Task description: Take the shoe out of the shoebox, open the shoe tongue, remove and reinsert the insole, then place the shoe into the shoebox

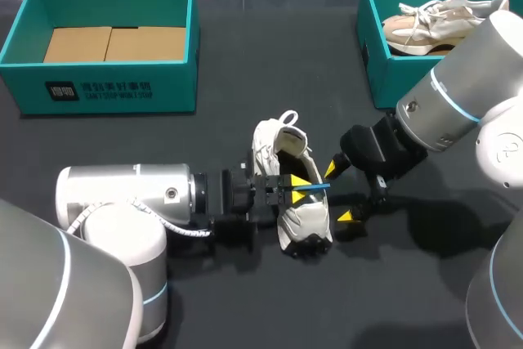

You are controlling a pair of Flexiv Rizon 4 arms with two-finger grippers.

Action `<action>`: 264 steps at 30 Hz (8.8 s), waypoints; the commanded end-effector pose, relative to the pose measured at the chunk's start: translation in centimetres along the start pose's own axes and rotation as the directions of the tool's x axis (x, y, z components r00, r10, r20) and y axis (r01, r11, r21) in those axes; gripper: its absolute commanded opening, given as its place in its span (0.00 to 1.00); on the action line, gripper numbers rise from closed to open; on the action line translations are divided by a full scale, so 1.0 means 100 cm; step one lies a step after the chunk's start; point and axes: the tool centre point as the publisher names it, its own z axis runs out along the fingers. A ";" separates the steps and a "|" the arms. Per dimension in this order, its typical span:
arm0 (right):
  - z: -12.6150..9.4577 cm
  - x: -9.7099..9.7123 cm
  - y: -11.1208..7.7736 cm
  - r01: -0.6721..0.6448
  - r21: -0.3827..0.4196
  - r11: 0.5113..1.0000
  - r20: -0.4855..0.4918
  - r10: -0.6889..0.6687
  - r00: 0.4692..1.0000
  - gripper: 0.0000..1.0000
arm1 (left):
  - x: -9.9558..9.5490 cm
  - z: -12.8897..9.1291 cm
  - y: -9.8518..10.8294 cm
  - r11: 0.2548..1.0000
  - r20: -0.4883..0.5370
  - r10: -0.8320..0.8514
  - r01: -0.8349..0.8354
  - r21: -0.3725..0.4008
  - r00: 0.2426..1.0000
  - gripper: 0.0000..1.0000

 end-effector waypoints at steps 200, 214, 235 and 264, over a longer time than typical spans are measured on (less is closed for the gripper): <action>-0.142 0.050 -0.101 -0.264 0.031 0.964 0.121 0.258 0.958 1.00 | -0.047 -0.072 -0.054 0.889 -0.895 0.203 -0.459 -0.003 0.398 0.00; -0.142 0.050 -0.101 -0.264 0.031 0.964 0.121 0.258 0.958 1.00 | -0.034 -0.048 -0.054 0.876 -0.923 0.241 -0.476 0.073 0.301 0.00; -0.142 0.050 -0.101 -0.264 0.031 0.964 0.121 0.258 0.958 1.00 | 0.007 -0.021 -0.040 0.852 -0.944 0.260 -0.508 0.125 0.203 0.00; -0.142 0.050 -0.101 -0.264 0.031 0.964 0.121 0.258 0.958 1.00 | -0.009 -0.034 -0.039 0.870 -0.920 0.316 -0.458 0.183 0.233 0.00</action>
